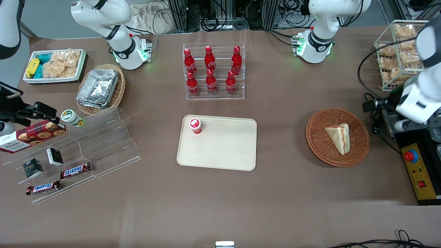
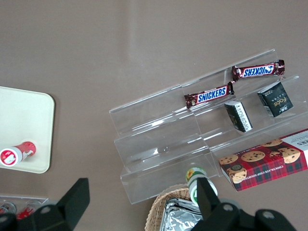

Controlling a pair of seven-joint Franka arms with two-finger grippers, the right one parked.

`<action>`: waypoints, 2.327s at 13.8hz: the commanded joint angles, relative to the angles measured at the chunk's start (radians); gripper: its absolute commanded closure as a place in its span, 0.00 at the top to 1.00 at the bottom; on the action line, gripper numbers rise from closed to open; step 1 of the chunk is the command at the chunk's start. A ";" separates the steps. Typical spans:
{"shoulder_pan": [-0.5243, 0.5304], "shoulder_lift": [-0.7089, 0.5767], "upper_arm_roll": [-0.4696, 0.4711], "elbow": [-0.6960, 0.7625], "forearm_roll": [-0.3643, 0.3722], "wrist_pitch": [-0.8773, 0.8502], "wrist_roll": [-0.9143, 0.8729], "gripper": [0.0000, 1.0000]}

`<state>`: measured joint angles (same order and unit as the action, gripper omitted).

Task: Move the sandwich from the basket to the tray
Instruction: 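Move the open left gripper down over the sandwich in the wicker basket, then close the left gripper on the wrapped sandwich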

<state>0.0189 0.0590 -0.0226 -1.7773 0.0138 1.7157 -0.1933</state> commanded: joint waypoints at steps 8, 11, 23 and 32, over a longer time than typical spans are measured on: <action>0.056 0.071 -0.002 -0.341 0.006 0.479 -0.201 1.00; 0.075 0.117 -0.002 -0.421 0.000 0.626 -0.204 1.00; 0.079 0.217 -0.005 -0.439 -0.060 0.772 -0.232 1.00; 0.043 0.240 -0.008 -0.429 -0.138 0.811 -0.216 1.00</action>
<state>0.0815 0.2760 -0.0290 -2.2067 -0.1325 2.5020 -0.4085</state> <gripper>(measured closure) 0.000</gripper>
